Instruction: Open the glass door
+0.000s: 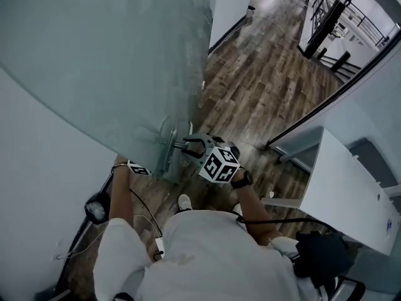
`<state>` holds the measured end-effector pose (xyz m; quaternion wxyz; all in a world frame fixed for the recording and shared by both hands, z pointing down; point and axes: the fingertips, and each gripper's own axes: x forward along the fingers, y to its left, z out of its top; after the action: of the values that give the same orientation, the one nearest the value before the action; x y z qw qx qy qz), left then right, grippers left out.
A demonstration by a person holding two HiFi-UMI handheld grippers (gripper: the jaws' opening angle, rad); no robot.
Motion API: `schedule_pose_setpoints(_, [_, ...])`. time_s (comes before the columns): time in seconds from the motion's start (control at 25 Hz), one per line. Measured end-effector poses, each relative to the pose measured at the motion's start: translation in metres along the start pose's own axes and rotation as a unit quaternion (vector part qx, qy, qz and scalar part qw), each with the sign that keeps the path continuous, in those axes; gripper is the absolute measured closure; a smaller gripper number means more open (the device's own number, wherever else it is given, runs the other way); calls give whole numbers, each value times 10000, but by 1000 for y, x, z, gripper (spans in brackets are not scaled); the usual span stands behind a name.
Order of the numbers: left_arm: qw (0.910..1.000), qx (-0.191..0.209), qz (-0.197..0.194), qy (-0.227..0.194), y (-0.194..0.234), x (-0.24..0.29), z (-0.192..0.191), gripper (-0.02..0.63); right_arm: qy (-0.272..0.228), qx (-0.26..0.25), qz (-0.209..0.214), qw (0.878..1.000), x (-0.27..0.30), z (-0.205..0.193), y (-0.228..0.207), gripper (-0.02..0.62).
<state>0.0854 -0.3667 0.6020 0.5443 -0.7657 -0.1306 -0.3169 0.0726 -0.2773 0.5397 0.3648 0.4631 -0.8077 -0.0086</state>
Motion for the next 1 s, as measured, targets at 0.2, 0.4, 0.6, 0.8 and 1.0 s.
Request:
schedule_pose_setpoints(0.2, [9997,54,128,-211,-1,-9,-31,397,264,-423,162,9986,43,14,14,476])
schedule_pose_setpoints(0.4, [9968,362,620,-355,2,-4,-74,397,511,-721,-103,9960,88,23,7,477])
schedule_pose_setpoints(0.6, [9884,1000,1124,195,-7,2,-143,397,358,-559,-291,9974,112,46,0,494])
schedule_pose_setpoints(0.8, [9748,804,1487,1453,2,-39,-231,398,459,-667,-305,9963,146,68,3,497])
schedule_pose_setpoints(1.0, [9467,-981,2117,2222,-10,-106,-307,399,418,-502,-319,9974,172,83,-5,495])
